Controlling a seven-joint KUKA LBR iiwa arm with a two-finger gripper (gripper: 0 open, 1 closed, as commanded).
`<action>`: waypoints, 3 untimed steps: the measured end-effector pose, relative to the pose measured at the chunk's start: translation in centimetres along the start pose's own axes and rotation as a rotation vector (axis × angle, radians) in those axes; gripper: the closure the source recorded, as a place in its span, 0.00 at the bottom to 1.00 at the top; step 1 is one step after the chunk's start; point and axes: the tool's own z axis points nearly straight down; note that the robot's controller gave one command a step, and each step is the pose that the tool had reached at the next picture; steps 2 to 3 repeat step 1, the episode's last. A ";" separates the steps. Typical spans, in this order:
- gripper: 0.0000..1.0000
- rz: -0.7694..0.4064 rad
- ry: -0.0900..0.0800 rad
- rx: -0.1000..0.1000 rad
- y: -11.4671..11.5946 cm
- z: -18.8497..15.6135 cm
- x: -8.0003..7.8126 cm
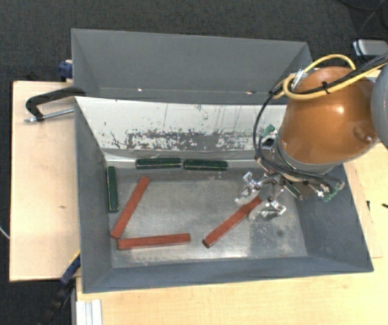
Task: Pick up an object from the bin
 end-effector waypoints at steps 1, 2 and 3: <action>1.00 -0.402 -0.003 0.004 -9.0 -10.3 -4.2; 1.00 -0.402 -0.003 0.004 -9.0 -10.3 -4.2; 1.00 -0.402 -0.003 0.004 -9.0 -10.3 -4.2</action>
Offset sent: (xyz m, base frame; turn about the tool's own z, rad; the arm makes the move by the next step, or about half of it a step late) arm 0.0000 0.0000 0.0000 0.0000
